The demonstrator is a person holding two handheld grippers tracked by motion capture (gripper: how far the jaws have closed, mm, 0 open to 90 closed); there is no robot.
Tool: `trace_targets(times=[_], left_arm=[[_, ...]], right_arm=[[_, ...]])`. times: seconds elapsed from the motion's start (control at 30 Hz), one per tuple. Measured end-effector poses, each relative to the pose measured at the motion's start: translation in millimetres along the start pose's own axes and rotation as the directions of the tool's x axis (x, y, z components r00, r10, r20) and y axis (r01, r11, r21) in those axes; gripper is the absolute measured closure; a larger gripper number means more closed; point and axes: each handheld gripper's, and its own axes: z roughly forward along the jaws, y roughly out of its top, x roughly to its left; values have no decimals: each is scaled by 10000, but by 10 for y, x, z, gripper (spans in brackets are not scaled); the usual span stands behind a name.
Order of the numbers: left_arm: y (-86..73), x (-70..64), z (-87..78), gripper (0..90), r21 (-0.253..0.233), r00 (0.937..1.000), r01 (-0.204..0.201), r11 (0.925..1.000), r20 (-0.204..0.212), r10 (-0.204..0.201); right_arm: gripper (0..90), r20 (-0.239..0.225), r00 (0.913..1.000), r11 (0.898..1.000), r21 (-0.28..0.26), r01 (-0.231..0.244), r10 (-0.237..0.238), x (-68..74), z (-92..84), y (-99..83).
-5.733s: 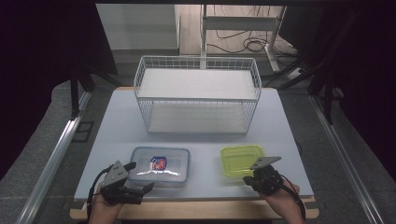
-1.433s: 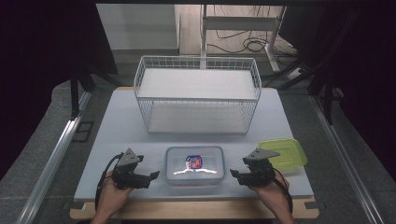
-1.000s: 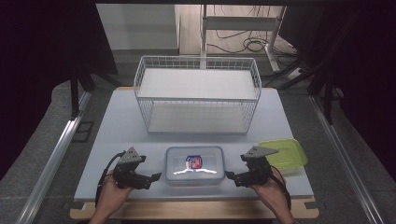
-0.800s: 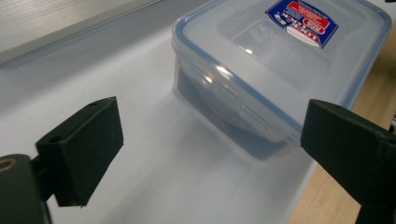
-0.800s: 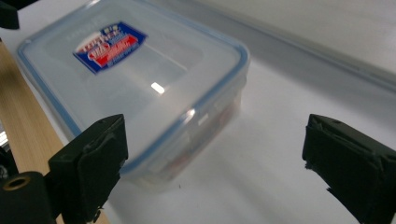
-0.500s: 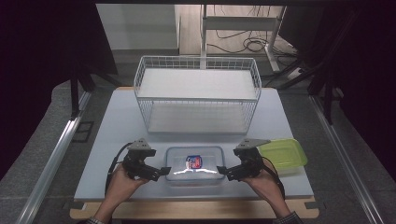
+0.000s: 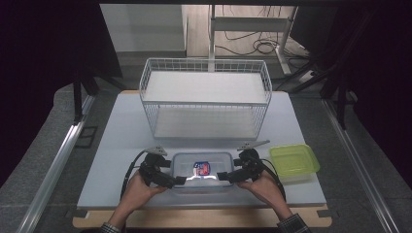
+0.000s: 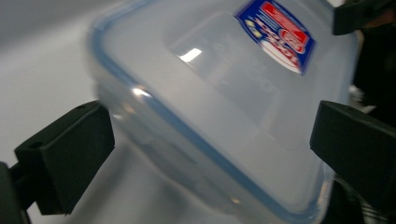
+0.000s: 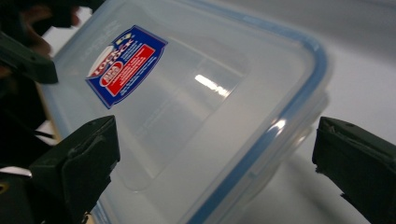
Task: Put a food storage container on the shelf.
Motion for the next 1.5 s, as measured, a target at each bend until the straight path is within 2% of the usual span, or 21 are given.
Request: trace_targets(times=[0.1,0.27,0.37,0.4,0.43,0.47,0.57,0.7,0.83,0.9,1.1,1.23,1.4,1.5], left_arm=[[-8,6,-3,0,160,9998,127,9998,141,-129],[-71,13,-17,26,175,9964,692,9975,476,-699],[-85,-42,-57,61,178,9980,567,9982,278,-572],[-85,-42,-57,76,178,9980,567,9982,278,-572],[-105,-74,-100,103,22,9988,468,9989,144,-469],[-120,-80,-127,137,-111,9984,546,9984,139,-545],[-177,-85,-206,239,-500,9976,640,9967,291,-626],[-234,-116,-291,371,-858,9971,699,9939,355,-671],[-227,-158,-312,411,-1048,9966,820,9911,159,-807],[-219,-165,-322,438,-1253,9964,850,9885,77,-847],[-206,-167,-324,459,-1537,9943,1052,9825,-28,-1069],[-197,-168,-338,476,-1645,9942,1030,9810,-136,-1066],[-182,-172,-337,478,-1616,9947,971,9821,-186,-1014],[-147,-180,-341,473,-1640,9950,916,9822,-250,-970]], right_arm=[[3,-595,9973,9989,167,-433,442,-27,46,-31],[38,-683,9956,9977,279,-622,640,-11,27,-69],[134,-731,9956,9981,250,-562,579,-3,-56,-103],[134,-731,9956,9981,250,-562,579,-3,-56,-103],[183,-718,9962,9987,160,-490,500,9,-117,-126],[199,-744,9963,9989,187,-425,437,18,-137,-139],[259,-740,9969,9994,223,-254,270,59,-198,-173],[380,-713,9967,9989,-230,-411,393,79,-303,-203],[446,-703,9950,9963,-447,-736,703,95,-354,-224],[491,-714,9938,9932,-729,-905,854,94,-390,-240],[494,-375,9951,9902,-1020,-950,916,135,-399,-243],[505,11,9985,9904,-1267,-546,552,190,-413,-237],[518,25,9990,9854,-1643,-446,456,194,-434,-227],[522,166,9996,9843,-1754,-212,245,216,-474,-195]])
